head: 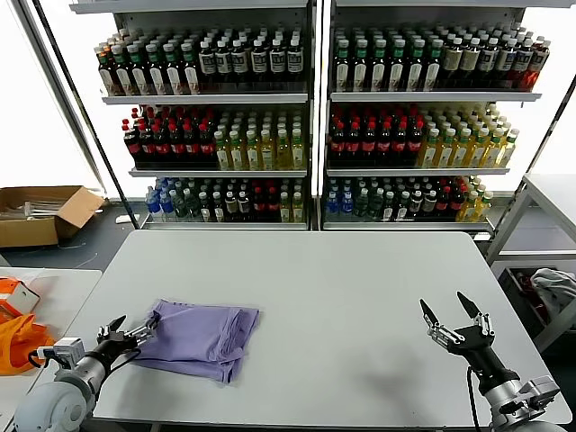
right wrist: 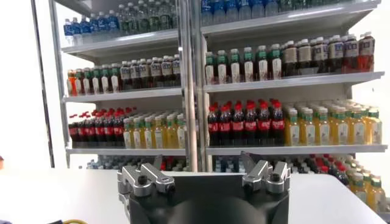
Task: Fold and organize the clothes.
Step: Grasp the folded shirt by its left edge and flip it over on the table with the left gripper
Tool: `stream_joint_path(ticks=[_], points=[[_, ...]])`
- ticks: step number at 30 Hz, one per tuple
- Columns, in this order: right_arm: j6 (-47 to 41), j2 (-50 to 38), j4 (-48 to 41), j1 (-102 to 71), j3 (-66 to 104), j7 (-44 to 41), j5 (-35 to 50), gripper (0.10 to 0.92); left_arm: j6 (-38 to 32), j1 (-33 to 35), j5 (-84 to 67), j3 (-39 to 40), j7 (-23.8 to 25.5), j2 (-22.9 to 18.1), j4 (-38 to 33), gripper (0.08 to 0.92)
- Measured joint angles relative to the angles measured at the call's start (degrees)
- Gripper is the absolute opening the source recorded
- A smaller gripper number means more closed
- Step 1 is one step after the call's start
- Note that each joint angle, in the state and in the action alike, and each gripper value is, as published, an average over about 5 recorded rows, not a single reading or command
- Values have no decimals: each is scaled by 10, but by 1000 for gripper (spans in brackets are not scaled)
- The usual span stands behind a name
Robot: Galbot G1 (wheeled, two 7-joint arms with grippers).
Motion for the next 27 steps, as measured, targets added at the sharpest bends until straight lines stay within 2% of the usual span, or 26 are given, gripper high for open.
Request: stream_joint_path(ticks=[4, 7, 27], points=[[4, 0, -2, -3, 2, -1, 1, 823, 0, 3, 7, 9, 4, -8, 2, 817], [6, 0, -4, -3, 3, -3, 1, 823, -2, 5, 12, 12, 6, -12, 2, 771], [19, -3, -8, -4, 2, -8, 6, 823, -42, 17, 37, 13, 8, -31, 0, 198]])
